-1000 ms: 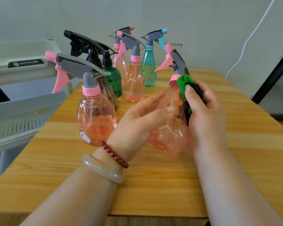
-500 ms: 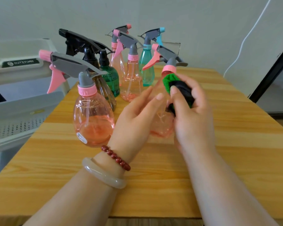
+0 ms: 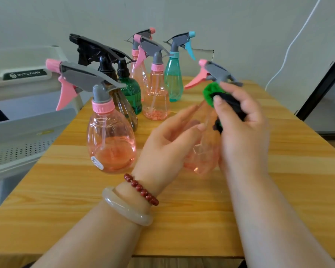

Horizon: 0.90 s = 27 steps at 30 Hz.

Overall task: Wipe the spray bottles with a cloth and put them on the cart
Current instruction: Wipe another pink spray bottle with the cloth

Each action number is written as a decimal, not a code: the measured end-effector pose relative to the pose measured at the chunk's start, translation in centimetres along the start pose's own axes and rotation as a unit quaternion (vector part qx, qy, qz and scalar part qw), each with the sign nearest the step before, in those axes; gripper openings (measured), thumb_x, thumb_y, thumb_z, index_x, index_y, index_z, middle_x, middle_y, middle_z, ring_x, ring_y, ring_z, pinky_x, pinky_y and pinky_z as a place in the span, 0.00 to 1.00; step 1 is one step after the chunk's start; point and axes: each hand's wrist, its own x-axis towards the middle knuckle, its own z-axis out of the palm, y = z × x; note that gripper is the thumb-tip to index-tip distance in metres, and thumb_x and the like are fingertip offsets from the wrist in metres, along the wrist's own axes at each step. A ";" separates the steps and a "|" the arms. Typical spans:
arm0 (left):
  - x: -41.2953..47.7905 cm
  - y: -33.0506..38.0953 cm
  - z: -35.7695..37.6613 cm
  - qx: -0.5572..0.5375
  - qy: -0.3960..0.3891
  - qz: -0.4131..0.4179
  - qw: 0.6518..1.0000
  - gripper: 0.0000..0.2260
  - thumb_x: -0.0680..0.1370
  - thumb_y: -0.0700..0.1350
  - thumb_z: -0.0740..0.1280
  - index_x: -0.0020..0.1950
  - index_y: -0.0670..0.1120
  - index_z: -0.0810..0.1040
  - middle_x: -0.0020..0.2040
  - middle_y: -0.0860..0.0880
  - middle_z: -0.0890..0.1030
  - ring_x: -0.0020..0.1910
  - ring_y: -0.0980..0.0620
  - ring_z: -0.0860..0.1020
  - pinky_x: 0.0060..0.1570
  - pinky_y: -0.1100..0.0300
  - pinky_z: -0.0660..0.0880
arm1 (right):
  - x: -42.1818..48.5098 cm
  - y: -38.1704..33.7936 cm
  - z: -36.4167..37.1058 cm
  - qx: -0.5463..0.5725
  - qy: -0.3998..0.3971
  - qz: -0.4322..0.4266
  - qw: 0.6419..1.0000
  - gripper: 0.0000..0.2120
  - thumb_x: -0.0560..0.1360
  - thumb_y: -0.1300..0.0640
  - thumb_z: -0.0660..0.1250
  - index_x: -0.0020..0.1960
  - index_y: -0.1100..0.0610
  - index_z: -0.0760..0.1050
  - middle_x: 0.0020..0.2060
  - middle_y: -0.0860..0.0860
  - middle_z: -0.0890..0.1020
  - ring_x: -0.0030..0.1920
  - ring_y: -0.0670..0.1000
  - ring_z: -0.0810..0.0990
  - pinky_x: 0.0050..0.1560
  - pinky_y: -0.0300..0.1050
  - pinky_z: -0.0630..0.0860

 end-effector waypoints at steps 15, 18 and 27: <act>0.2 0.4 -0.4 -0.023 0.016 0.000 1.000 0.18 0.79 0.38 0.67 0.68 0.50 0.77 0.59 0.51 0.84 0.58 0.57 0.81 0.52 0.61 0.80 | -0.5 0.5 0.5 0.065 -0.016 0.002 0.998 0.12 0.74 0.58 0.69 0.50 0.42 0.84 0.62 0.51 0.81 0.65 0.50 0.77 0.68 0.57 0.72; 0.5 0.4 -0.9 -0.053 0.061 0.011 0.997 0.19 0.80 0.40 0.66 0.71 0.48 0.75 0.60 0.49 0.83 0.60 0.51 0.81 0.60 0.46 0.79 | -1.9 0.3 1.4 0.066 -0.097 -0.038 0.992 0.14 0.73 0.65 0.68 0.48 0.46 0.83 0.60 0.47 0.81 0.66 0.47 0.76 0.68 0.48 0.71; 0.5 0.2 -1.1 -0.069 0.019 -0.029 0.997 0.20 0.71 0.48 0.68 0.64 0.53 0.80 0.58 0.50 0.84 0.60 0.48 0.81 0.61 0.37 0.75 | -0.7 0.0 0.9 0.130 -0.040 0.043 0.990 0.13 0.76 0.63 0.66 0.52 0.47 0.82 0.55 0.49 0.84 0.56 0.48 0.82 0.56 0.47 0.78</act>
